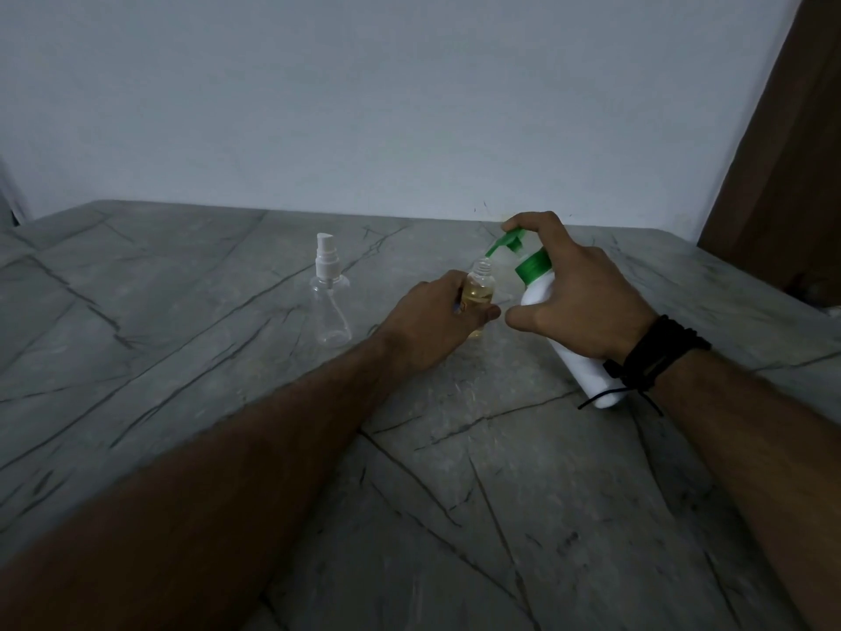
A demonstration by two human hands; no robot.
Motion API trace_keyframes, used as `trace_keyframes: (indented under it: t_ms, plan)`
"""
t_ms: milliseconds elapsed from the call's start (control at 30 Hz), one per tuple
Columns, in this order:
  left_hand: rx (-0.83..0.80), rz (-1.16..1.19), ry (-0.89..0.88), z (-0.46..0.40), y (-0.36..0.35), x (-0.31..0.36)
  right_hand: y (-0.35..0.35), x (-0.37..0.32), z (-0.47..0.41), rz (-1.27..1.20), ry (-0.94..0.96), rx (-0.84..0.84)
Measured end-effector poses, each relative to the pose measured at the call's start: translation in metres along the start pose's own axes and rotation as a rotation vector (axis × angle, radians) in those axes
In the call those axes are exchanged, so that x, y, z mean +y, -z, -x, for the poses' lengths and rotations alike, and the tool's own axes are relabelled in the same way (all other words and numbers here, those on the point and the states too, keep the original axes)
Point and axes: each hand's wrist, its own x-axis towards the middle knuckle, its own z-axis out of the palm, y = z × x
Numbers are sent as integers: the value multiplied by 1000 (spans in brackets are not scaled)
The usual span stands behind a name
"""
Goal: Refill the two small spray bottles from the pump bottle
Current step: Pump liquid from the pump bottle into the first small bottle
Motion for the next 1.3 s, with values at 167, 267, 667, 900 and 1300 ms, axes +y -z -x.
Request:
trace_keyframes:
  t_ms: [167,267,667,900,1300]
  plan:
    - [-4,-7,-1,-1,0,-1,0,0,0,14,-6,-2]
    - [-3,0,2,-1,0,-2,-1,2,0,18,-12,0]
    - [-9,1,1,-1,0,0,-1,1,0,18,-7,0]
    - [-11,-1,-6,0,0,0,-1,2,-1,16,-2,0]
    - [-8,15,-3,0,1,0,-2,2,-1,28,3,-3]
